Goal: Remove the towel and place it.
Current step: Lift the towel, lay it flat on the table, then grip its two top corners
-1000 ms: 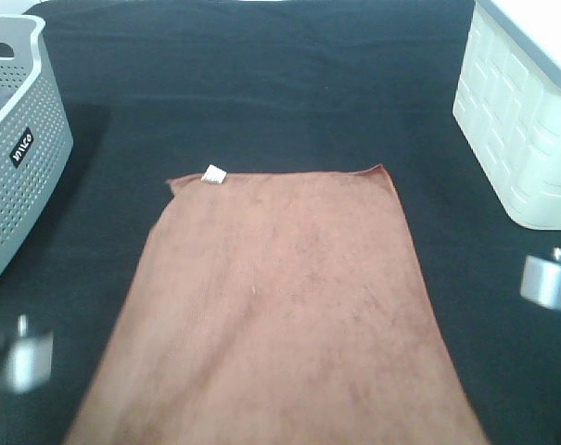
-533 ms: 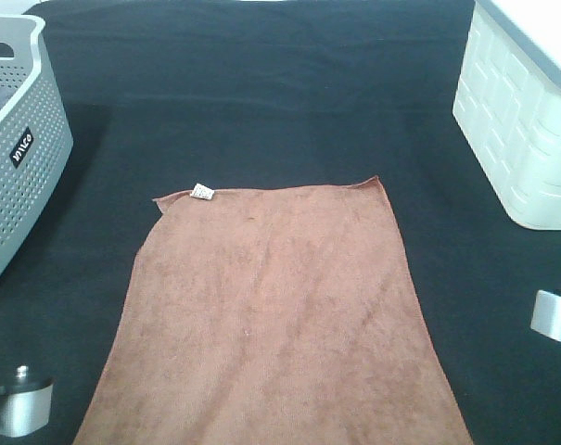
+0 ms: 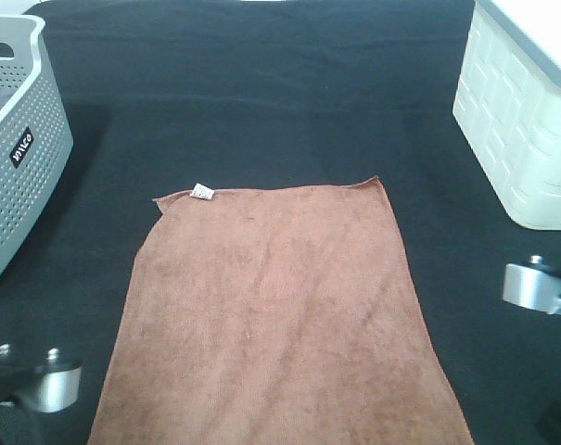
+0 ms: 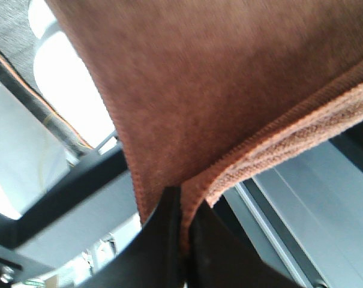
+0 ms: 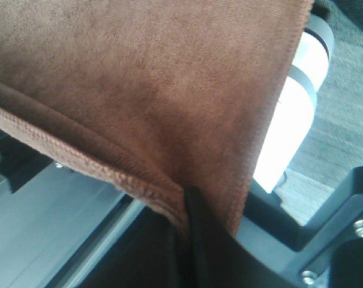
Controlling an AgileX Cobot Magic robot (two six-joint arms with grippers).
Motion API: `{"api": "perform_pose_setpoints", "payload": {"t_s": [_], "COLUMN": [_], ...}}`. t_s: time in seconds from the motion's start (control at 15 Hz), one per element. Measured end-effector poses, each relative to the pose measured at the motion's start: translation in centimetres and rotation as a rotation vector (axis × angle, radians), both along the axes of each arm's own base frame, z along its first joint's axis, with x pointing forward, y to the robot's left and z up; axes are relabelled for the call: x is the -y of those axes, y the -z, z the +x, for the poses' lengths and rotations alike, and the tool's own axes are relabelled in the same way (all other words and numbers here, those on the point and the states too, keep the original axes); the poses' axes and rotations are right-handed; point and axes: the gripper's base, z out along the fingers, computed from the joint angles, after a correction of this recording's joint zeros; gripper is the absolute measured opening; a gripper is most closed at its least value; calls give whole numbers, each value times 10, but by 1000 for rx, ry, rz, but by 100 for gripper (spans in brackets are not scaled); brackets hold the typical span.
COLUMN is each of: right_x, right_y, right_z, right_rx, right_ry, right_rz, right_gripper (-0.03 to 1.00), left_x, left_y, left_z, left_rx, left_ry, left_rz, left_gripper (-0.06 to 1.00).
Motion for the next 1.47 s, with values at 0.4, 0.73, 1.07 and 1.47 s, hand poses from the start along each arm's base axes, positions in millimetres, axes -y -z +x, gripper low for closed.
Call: {"api": "perform_pose_setpoints", "payload": {"t_s": [0.4,0.73,1.07,1.47], "right_x": [-2,-3,-9,-10], "right_y": [34,41,41,43], "right_z": [26,28,33,46], "right_rx": [-63,-76,-32,90], "right_ry": [-32,-29,20,40], "right_rz": [-75,-83,-33,-41], "right_gripper": [1,5,51,74], "left_x": [24,42,45,52], "left_y": [11,21,20,11], "left_z": [41,61,58,69], "left_rx": [66,55,17,75], "left_ry": [97,134,99,110], "left_rz": [63,65,38,12], "left_gripper": [0,0,53,76]}}
